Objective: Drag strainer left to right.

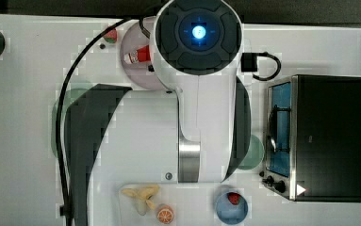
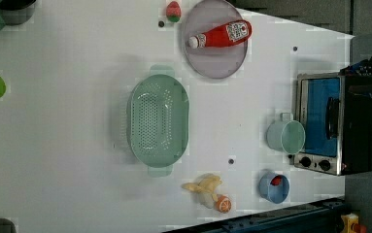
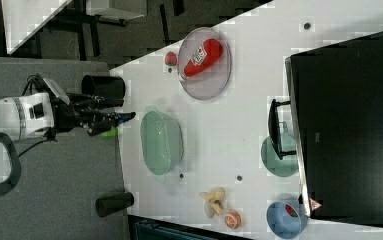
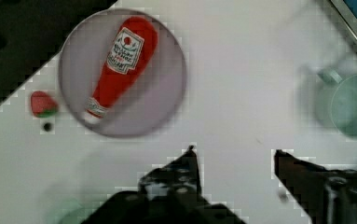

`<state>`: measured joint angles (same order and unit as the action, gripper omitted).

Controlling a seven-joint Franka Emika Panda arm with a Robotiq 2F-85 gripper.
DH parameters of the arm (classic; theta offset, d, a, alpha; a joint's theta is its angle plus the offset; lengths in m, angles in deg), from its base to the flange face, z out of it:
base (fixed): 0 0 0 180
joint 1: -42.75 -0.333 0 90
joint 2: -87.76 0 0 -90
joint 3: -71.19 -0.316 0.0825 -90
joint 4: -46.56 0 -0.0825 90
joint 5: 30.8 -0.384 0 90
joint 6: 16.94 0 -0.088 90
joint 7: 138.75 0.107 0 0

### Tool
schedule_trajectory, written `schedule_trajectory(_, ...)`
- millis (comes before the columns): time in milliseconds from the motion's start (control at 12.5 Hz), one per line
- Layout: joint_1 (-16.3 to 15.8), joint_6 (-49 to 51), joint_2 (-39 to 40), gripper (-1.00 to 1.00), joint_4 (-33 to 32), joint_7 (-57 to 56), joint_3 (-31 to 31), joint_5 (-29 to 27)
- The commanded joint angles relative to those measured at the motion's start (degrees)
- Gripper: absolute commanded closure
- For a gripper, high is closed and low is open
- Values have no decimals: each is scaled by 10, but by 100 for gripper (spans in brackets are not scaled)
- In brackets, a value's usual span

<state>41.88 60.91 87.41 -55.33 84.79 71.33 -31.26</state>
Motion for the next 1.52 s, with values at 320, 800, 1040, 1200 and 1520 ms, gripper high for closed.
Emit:
schedule_trajectory(320, 11, 148, -333, -100, -186, 119, 12, 25)
schedule_trajectory(800, -18, 52, -269, -100, -186, 121, -115, 18)
schedule_trajectory(1040, -19, -10, -200, -100, -186, 176, -205, 18)
schedule_trajectory(1200, -19, -67, -143, -100, -186, 259, -252, 18)
schedule_trajectory(1520, -19, -171, -17, -100, -187, 457, -301, 18)
